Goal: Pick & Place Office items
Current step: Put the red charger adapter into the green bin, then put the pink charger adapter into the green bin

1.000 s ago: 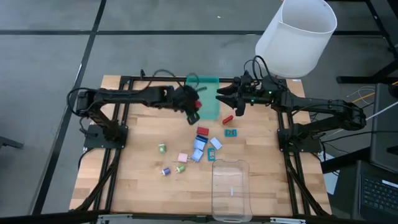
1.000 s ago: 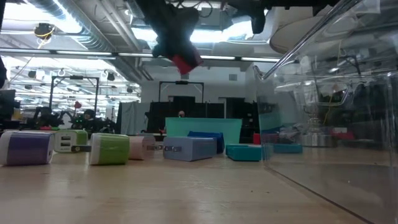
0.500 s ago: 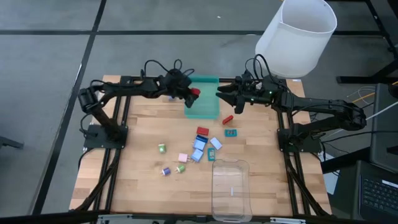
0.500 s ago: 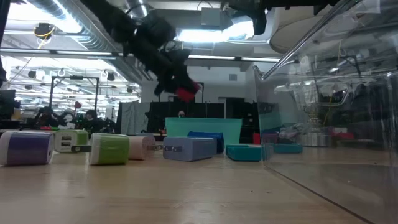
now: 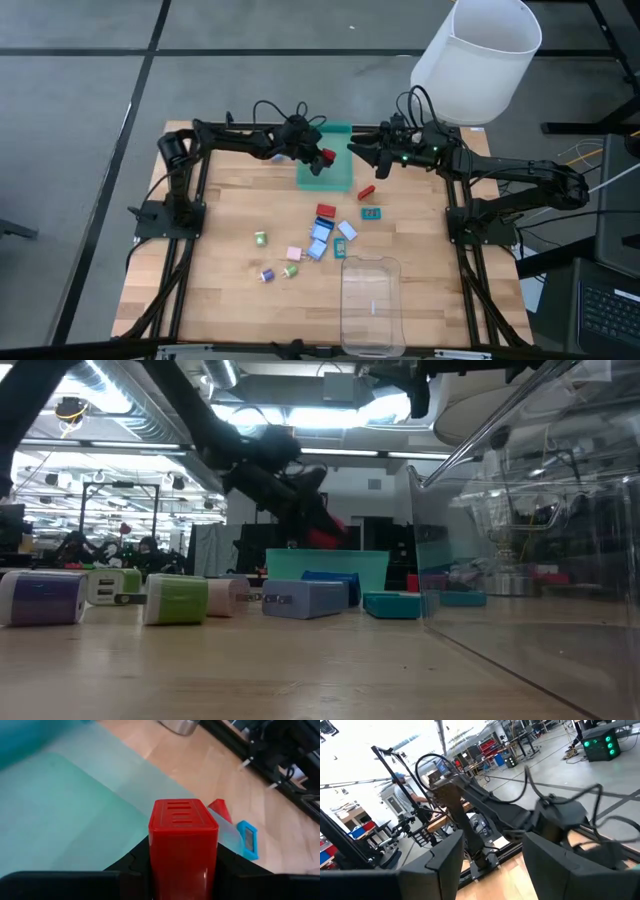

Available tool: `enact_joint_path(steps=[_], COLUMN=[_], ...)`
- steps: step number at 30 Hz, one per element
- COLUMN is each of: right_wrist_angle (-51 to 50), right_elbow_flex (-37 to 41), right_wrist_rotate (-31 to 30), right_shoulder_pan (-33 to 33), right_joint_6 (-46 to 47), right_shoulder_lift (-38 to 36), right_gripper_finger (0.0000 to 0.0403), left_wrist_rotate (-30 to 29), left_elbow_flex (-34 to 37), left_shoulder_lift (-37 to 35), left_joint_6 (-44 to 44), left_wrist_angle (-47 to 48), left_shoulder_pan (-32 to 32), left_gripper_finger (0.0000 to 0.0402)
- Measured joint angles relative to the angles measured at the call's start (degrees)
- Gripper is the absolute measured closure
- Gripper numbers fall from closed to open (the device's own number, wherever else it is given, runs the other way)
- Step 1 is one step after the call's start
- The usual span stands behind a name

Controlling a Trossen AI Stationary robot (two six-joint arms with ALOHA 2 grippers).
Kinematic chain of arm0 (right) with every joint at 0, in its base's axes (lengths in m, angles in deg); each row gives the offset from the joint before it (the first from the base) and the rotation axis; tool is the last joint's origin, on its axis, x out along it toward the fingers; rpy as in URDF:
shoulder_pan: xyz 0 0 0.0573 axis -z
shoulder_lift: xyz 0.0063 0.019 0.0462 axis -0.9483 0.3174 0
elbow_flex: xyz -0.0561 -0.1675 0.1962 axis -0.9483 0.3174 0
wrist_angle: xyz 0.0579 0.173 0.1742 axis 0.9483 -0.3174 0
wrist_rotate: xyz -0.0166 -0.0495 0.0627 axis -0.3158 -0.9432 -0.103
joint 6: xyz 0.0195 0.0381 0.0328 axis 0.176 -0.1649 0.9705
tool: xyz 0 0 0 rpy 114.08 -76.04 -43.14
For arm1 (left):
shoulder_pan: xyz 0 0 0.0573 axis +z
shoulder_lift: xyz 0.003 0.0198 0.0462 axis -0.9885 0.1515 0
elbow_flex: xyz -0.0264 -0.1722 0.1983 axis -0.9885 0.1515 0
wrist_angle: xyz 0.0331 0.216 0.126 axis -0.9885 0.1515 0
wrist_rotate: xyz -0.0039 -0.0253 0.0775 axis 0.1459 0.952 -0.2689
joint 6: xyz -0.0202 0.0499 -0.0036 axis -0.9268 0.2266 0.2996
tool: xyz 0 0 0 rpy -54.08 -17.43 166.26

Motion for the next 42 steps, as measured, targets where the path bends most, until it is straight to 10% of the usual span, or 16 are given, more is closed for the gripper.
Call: enact_joint_path(steps=[12, 20, 29, 36, 42], right_wrist_angle=[0.0, 0.0, 0.02, 0.02, 0.02], right_elbow_flex=[0.0, 0.0, 0.0, 0.0, 0.0], right_wrist_rotate=[0.02, 0.07, 0.24, 0.24, 0.22], right_shoulder_pan=[0.0, 0.0, 0.04, 0.04, 0.04], right_joint_6=[-0.16, -0.46, -1.55, -1.88, -1.99], right_shoulder_lift=[0.0, 0.0, 0.0, 0.0, 0.0], right_gripper_finger=[0.0202, 0.0202, 0.0202, 0.0202, 0.0202], left_wrist_rotate=[-0.29, -2.38, -25.31, -19.22, -13.33], left_elbow_flex=[-0.49, -0.51, -0.51, -0.49, -0.49], left_shoulder_lift=[-1.39, -12.51, -28.9, -31.9, -31.98], left_joint_6=[-1.69, 8.45, 40.56, 12.49, 11.16], left_wrist_angle=[2.96, 13.42, 51.75, 62.11, 59.04], left_shoulder_pan=[0.78, 0.19, -0.46, 3.31, -6.47], left_gripper_finger=[0.0098, 0.0099, 0.0105, 0.0105, 0.0105])
